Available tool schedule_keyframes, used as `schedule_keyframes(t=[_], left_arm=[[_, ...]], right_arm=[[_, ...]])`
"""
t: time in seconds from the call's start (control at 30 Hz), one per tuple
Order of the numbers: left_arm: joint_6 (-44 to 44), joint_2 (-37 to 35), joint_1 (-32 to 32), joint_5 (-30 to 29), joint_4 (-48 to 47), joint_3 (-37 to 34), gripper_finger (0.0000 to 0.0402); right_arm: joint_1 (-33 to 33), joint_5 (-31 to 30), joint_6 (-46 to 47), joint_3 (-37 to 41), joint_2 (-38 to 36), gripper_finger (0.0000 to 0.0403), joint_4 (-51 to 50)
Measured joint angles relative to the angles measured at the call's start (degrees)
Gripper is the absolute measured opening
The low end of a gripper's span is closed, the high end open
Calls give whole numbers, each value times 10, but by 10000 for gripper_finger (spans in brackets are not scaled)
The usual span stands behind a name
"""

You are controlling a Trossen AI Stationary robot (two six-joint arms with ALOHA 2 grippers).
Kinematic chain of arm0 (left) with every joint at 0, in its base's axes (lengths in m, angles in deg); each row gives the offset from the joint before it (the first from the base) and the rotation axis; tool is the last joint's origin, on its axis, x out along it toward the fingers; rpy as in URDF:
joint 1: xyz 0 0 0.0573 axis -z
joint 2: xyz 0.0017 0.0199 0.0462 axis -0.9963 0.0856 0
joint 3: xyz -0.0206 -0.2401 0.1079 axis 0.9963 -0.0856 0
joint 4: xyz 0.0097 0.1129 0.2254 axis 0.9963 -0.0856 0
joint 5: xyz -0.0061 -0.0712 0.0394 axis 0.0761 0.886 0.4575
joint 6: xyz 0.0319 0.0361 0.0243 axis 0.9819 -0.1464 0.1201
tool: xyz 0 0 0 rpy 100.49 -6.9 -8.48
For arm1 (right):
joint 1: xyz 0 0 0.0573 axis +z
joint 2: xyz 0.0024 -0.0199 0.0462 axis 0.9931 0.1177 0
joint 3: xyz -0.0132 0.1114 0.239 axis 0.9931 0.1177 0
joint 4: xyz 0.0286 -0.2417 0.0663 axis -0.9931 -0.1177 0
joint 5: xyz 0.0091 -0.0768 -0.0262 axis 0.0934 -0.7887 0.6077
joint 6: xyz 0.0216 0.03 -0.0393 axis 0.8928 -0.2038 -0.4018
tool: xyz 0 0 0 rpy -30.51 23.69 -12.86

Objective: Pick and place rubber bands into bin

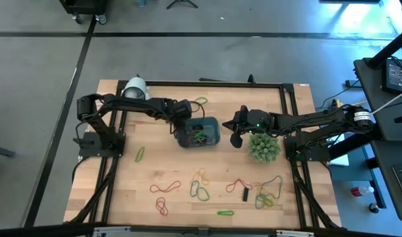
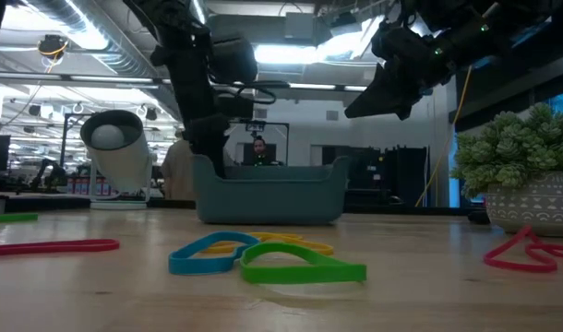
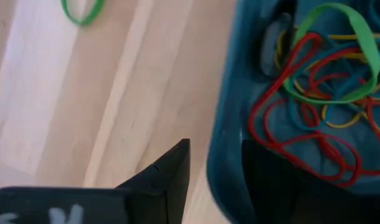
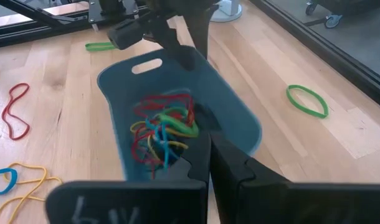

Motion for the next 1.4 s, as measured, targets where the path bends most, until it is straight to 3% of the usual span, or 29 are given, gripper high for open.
schedule_keyframes(t=[0.27,0.8,1.0,1.2,1.4], left_arm=[[20,0,-1,-9,-4,0,132],[65,-16,-27,-30,84,0,110],[55,-80,-21,-18,78,0,106],[-10,-184,9,-17,30,-3,104],[-94,-295,89,-71,18,-83,89]], right_arm=[[0,0,-2,0,0,12,0],[0,0,-2,0,0,12,-1],[0,0,0,0,0,12,-1],[0,0,22,0,0,12,-5],[0,0,45,0,0,12,-5]])
